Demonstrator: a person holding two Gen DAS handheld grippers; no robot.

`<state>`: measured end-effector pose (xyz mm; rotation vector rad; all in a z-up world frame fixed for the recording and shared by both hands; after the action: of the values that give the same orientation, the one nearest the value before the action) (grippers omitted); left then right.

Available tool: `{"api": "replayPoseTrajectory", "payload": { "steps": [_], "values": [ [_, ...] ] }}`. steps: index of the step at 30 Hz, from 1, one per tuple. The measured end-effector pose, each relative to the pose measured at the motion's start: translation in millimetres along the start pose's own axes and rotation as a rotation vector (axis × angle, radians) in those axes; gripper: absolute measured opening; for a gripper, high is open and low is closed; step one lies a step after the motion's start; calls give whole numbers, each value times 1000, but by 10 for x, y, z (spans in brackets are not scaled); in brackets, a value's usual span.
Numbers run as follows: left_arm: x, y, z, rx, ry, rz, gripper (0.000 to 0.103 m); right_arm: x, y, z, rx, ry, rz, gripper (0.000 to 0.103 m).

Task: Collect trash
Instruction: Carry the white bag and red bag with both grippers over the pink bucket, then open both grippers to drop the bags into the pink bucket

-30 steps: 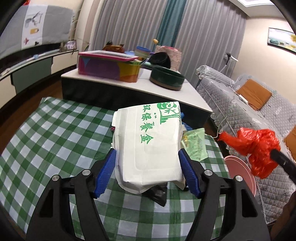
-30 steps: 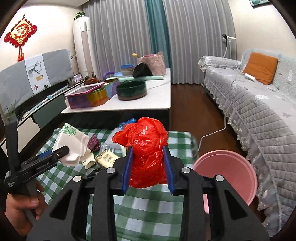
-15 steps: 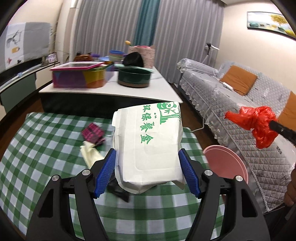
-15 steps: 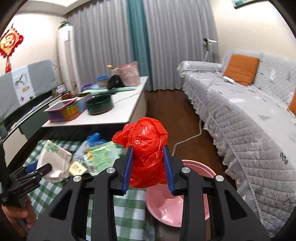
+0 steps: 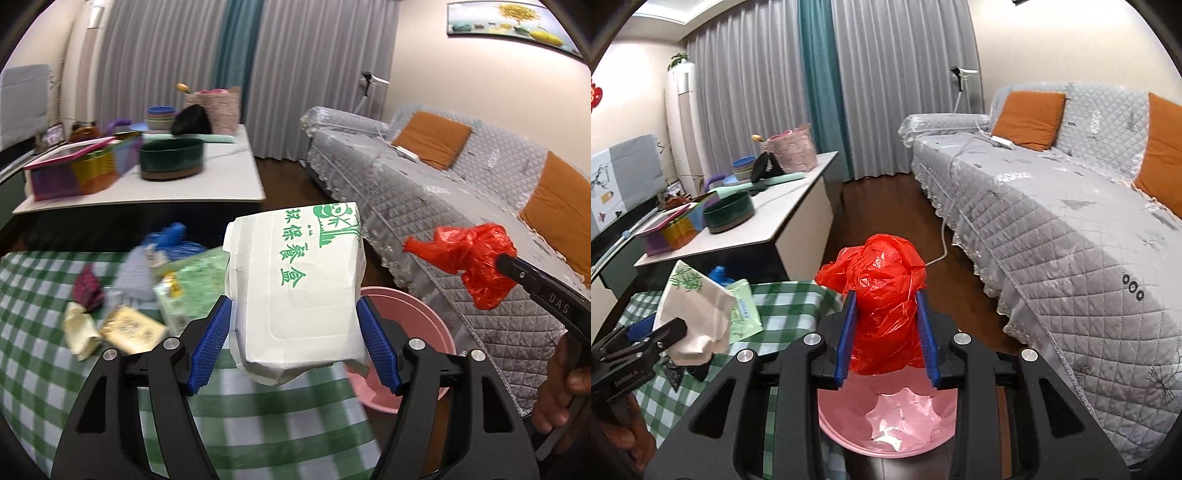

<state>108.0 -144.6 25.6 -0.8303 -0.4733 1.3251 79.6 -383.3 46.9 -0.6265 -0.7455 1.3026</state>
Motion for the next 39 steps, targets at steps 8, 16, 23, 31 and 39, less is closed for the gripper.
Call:
{"api": "replayPoseTrajectory", "payload": {
  "steps": [8, 16, 23, 31, 39],
  "values": [
    [-406, 30, -442, 51, 45, -57, 68, -93, 25, -118, 16, 26, -17, 32],
    [-591, 105, -758, 103, 63, -101, 68, -197, 62, -284, 54, 38, -35, 33],
    [-704, 163, -917, 143, 84, -120, 76, -239, 62, -349, 71, 34, -52, 39],
    [-724, 142, -897, 138, 81, -118, 77, -240, 52, -355, 71, 35, -62, 51],
    [-644, 90, -765, 119, 73, -111, 77, -206, 28, -355, 65, 32, -59, 51]
  ]
}}
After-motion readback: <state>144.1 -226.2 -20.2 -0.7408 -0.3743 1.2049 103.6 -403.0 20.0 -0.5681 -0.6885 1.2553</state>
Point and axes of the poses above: each gripper's, at about its wrist camera, not at the fingertips, and z roughly against the way its jaws point, x to its left, y to its underside, the point moved 1 cm from there along -z, roughly the way its jaws point, and after that the axes turned 7 degrees about x, right-handed, at the moved point
